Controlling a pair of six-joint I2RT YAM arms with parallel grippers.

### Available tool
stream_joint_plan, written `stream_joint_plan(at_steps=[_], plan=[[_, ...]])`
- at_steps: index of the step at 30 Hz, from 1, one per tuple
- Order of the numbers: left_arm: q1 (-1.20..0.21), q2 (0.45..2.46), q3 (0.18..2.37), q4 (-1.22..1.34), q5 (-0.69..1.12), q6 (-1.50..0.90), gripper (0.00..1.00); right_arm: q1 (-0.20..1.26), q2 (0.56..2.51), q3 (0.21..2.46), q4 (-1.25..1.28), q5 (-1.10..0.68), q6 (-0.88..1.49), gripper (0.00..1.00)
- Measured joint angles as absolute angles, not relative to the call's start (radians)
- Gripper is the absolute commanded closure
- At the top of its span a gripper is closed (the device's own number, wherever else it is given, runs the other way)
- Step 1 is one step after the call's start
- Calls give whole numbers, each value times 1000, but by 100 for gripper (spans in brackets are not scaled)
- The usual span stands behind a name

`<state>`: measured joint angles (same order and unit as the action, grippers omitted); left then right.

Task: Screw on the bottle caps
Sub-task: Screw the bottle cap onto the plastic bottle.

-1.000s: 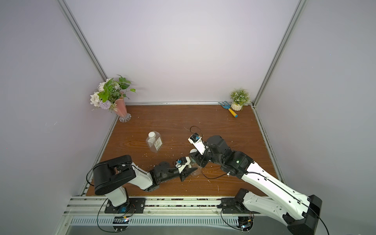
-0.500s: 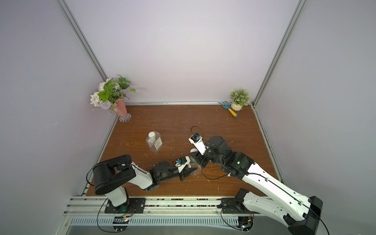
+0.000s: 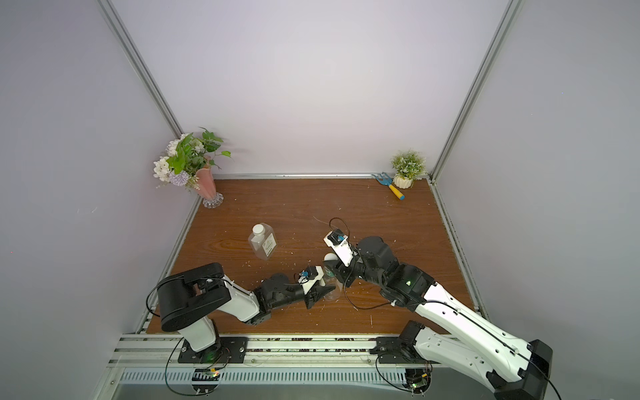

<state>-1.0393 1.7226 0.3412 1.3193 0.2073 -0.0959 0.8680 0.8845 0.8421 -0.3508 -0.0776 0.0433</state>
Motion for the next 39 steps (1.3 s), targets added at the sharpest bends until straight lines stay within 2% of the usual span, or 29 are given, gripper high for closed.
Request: stream_joint_plan(at_steps=[7, 39], plan=[[-1033, 1708, 341, 1321, 193, -94, 92, 868, 873, 815, -358, -86, 52, 46], [-1032, 1708, 341, 1322, 179, -73, 93, 868, 899, 851, -362, -76, 47, 38]])
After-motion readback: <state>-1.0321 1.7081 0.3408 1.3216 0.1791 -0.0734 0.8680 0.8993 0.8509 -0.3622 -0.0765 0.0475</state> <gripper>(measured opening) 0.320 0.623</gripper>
